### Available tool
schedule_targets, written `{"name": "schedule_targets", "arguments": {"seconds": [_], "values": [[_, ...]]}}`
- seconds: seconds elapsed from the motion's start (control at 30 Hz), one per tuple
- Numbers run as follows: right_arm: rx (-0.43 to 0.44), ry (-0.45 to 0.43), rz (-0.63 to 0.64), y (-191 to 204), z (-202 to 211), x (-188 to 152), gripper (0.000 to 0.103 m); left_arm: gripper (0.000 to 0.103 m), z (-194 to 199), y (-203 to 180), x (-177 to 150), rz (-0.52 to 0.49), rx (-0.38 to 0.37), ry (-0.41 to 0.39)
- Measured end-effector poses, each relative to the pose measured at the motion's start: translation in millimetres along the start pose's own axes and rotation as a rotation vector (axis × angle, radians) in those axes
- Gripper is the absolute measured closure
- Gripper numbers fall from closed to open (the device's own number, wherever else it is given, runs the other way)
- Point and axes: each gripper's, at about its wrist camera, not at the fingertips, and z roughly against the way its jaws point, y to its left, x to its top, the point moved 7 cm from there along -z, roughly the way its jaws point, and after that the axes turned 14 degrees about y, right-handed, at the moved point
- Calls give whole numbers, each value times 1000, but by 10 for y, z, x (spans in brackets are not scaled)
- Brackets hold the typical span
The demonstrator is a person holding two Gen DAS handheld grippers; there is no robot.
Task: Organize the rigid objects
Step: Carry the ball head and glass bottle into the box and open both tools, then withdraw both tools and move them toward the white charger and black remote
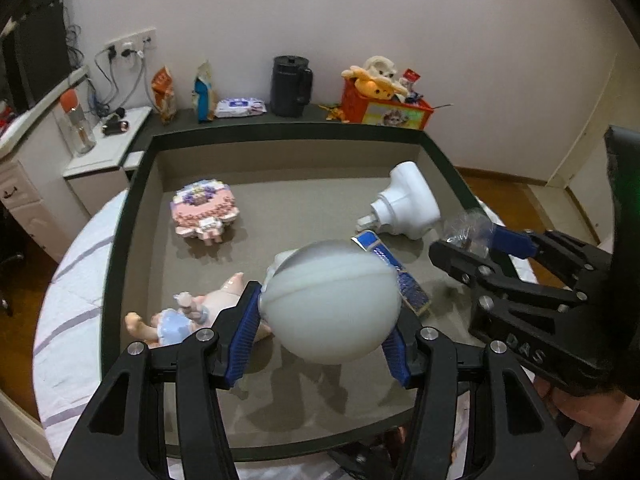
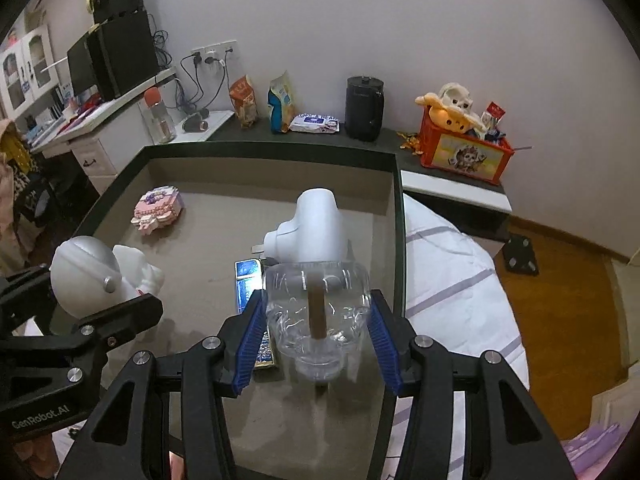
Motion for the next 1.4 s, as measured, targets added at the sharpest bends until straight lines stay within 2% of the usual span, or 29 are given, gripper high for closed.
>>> {"name": "schedule_targets", "arguments": {"seconds": [0.03, 0.07, 0.13, 0.17, 0.27, 0.4, 0.67, 0.9, 1.07, 1.4], "values": [[0, -3, 8, 16, 9, 4, 33, 31, 22, 17, 0, 5, 11, -5], [-9, -15, 13, 26, 34, 6, 29, 27, 52, 43, 1, 13, 17, -13], [-13, -22, 17, 37, 65, 11, 26, 10, 151, 91, -9, 28, 8, -34], [-9, -21, 15, 46, 77, 11, 23, 8, 203, 104, -25, 31, 1, -44], [-23, -39, 6, 67, 197, -20, 21, 6, 438, 137, -91, 36, 8, -93], [13, -62, -31, 112, 399, -105, 20, 3, 792, 194, -256, 55, 31, -161], [85, -134, -59, 360, 1042, -630, 20, 1, 1426, 370, -851, 89, 70, -251], [118, -189, -58, 639, 1544, -1151, 20, 0, 1786, 407, -1416, 119, 85, -283], [130, -223, -79, 722, 1792, -1439, 20, 0, 1959, 395, -1697, 135, 107, -283], [113, -228, -130, 652, 1995, -1949, 20, 0, 2169, 259, -2106, 114, 125, -300]]}}
